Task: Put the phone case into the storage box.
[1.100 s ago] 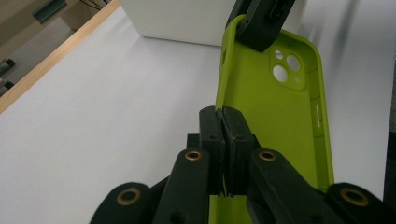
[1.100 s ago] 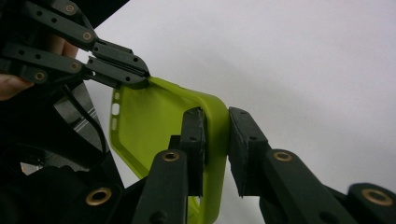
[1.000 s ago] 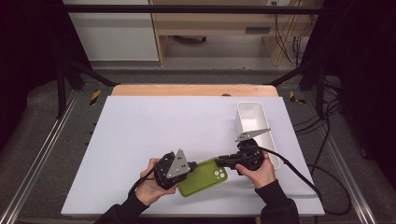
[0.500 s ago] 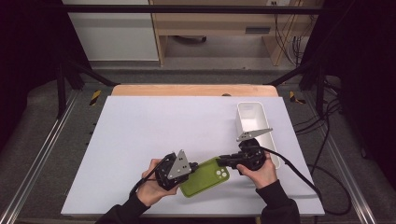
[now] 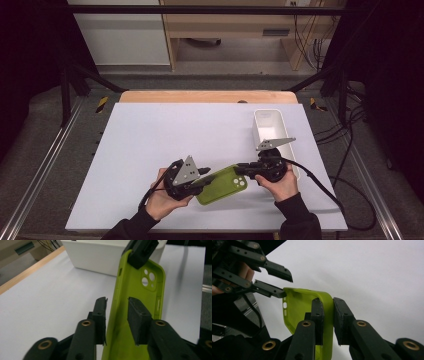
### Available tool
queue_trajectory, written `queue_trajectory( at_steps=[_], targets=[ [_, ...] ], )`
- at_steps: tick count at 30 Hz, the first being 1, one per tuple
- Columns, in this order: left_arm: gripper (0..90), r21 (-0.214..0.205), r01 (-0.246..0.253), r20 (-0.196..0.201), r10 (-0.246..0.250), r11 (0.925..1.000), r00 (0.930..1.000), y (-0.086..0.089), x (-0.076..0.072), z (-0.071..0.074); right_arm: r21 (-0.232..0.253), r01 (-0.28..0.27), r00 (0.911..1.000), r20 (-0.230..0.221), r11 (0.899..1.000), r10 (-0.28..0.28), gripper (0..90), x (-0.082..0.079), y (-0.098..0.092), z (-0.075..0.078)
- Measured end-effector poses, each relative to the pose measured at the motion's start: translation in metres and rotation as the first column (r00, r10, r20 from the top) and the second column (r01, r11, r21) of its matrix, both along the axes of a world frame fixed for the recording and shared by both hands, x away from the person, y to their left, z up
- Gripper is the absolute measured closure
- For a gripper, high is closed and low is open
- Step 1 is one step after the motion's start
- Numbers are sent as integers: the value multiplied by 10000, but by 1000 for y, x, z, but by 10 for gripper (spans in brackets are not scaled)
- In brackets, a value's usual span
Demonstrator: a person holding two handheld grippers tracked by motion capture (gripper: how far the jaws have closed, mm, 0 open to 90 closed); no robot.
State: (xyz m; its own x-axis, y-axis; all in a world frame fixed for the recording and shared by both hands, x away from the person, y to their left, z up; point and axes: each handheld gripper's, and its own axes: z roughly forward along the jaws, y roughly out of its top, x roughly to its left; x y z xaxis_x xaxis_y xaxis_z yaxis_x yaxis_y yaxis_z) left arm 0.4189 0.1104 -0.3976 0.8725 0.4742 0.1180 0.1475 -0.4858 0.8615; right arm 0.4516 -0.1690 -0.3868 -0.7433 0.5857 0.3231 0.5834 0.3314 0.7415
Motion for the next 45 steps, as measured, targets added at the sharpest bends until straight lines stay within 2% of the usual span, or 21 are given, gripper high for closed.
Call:
queue_trajectory(
  at_steps=[5, 9, 18, 20, 25, 28, 31, 36, 41, 45],
  targets=[
    [487, -1036, -379, -156, 365, 9939, 9992, 12, 8, 3, -13, 109, 9994, 315, 9999, -108, 794, -1, -2, 2],
    [383, -1782, -660, -239, 627, 9818, 9977, 22, 14, 4, -11, 216, 9984, 516, 9998, -215, 794, -2, -4, 4],
    [201, -2550, -1202, -586, 1087, 9594, 9923, 42, 24, 9, -28, 337, 9955, 889, 9994, -333, 793, -4, -9, 9],
    [170, -2591, -1353, -518, 1262, 9563, 9907, 47, 26, 11, -68, 389, 9945, 980, 9992, -380, 793, -5, -10, 10],
    [93, -2660, -1678, -676, 1553, 9492, 9856, 59, 29, 13, -37, 480, 9919, 1181, 9988, -472, 794, -6, -14, 14],
    [67, -2634, -1760, -734, 1622, 9485, 9840, 68, 29, 11, -45, 591, 9900, 1286, 9982, -580, 794, -7, -16, 18],
    [62, -2622, -1910, -809, 1756, 9459, 9811, 79, 29, 8, -113, 658, 9872, 1465, 9978, -634, 794, -8, -19, 22],
    [55, -2633, -2294, -864, 2140, 9370, 9730, 99, 30, 4, -132, 749, 9826, 1714, 9971, -715, 793, -9, -22, 31],
    [49, -2717, -2579, -818, 2448, 9272, 9661, 118, 29, 0, -226, 837, 9766, 2007, 9962, -774, 793, -8, -24, 39],
    [40, -2644, -2788, -666, 2710, 9232, 9603, 131, 28, -7, -485, 860, 9721, 2231, 9951, -731, 794, -7, -23, 49]
  ],
)
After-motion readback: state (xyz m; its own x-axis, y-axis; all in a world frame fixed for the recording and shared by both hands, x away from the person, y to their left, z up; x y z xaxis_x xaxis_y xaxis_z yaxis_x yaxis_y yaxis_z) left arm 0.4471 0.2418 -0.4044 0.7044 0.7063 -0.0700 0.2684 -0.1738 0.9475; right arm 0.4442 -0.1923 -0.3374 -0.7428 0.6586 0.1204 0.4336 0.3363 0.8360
